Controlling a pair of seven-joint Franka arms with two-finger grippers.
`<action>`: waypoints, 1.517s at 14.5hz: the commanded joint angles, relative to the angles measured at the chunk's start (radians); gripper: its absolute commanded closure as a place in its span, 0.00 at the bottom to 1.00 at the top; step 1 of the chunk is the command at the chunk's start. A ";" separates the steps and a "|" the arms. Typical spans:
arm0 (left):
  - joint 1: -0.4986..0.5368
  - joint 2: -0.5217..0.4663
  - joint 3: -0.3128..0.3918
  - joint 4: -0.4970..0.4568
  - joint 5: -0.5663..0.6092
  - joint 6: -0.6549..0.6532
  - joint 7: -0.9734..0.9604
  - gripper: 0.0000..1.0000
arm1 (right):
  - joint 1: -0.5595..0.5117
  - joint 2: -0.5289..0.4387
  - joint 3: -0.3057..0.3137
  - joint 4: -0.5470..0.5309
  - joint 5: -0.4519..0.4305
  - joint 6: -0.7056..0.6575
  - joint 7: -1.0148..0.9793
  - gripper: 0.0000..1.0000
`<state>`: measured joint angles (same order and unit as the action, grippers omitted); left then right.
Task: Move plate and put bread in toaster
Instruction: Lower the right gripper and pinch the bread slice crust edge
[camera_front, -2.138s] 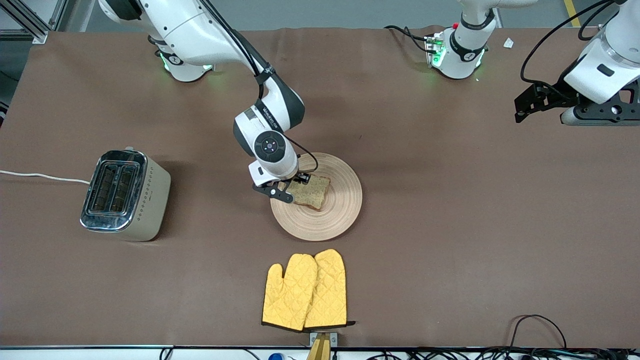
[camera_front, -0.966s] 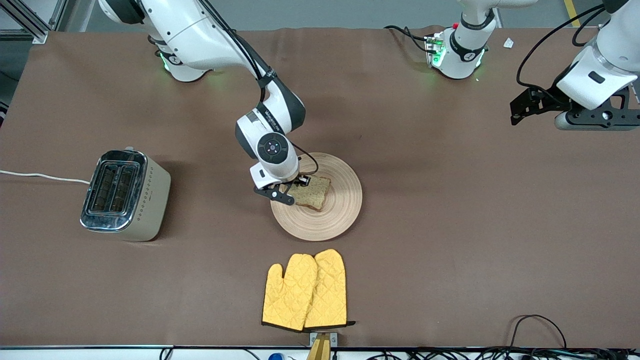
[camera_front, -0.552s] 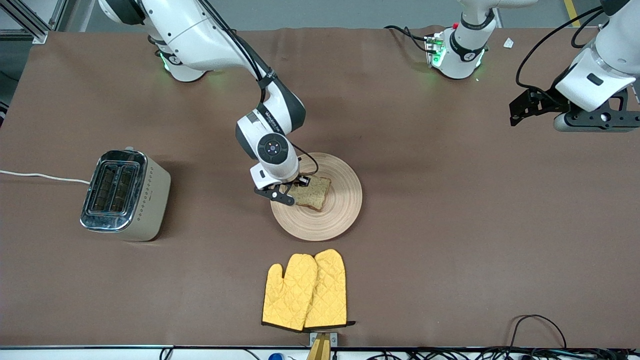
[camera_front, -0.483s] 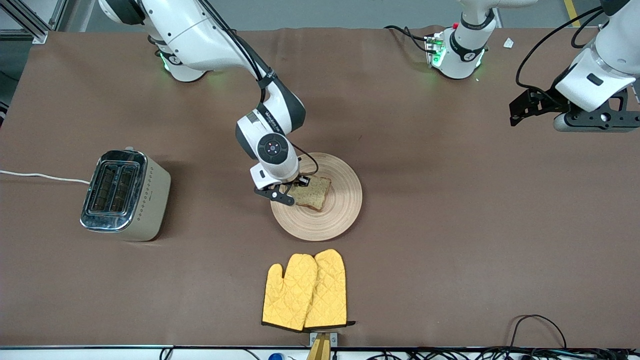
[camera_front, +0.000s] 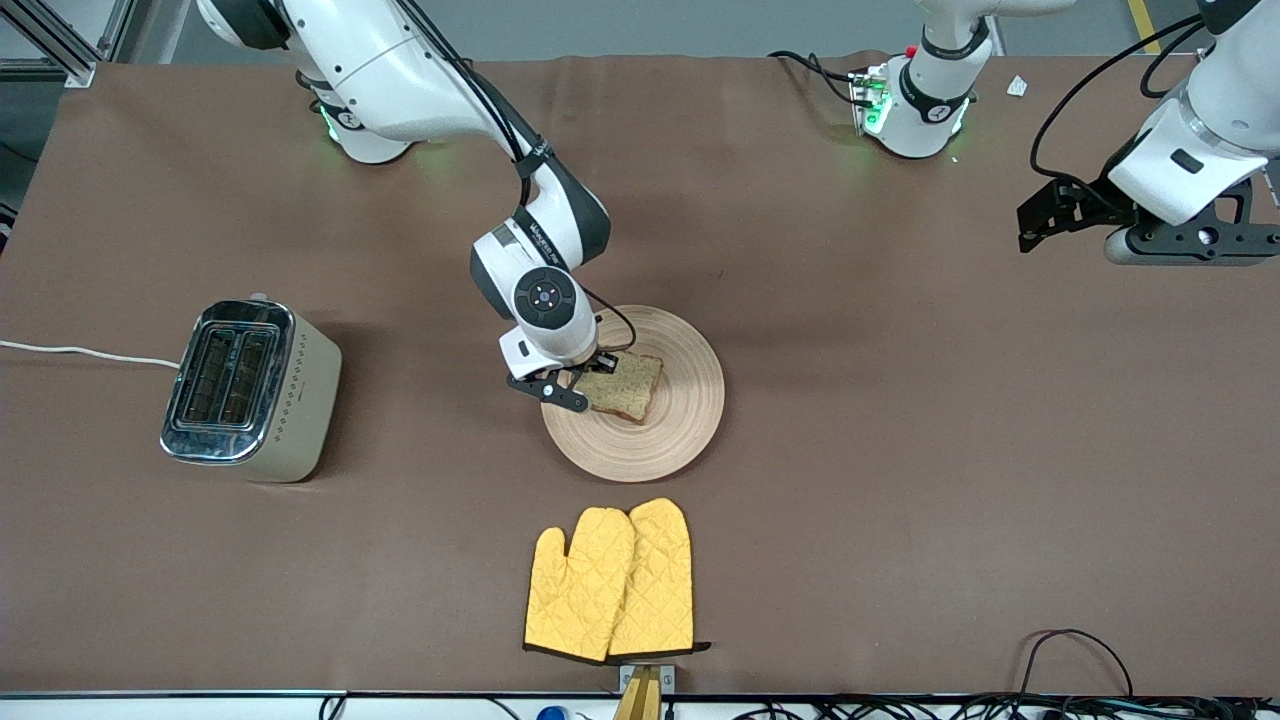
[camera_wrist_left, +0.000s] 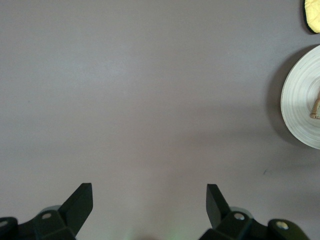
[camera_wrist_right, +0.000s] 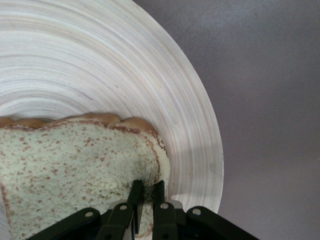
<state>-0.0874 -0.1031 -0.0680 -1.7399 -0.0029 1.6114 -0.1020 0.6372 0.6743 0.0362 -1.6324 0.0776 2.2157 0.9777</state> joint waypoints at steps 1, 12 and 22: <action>-0.006 0.000 0.002 -0.009 -0.012 0.015 0.008 0.00 | 0.006 0.014 -0.004 0.009 -0.016 0.032 0.018 0.86; -0.008 0.017 -0.012 -0.009 -0.014 0.036 0.004 0.00 | 0.007 0.014 -0.005 0.006 -0.028 0.033 0.013 1.00; -0.006 0.020 -0.026 -0.009 -0.014 0.041 -0.005 0.00 | 0.007 0.005 -0.002 0.011 -0.042 0.019 0.018 1.00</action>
<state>-0.0910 -0.0768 -0.0936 -1.7430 -0.0030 1.6425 -0.1025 0.6374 0.6744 0.0374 -1.6316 0.0513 2.2267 0.9771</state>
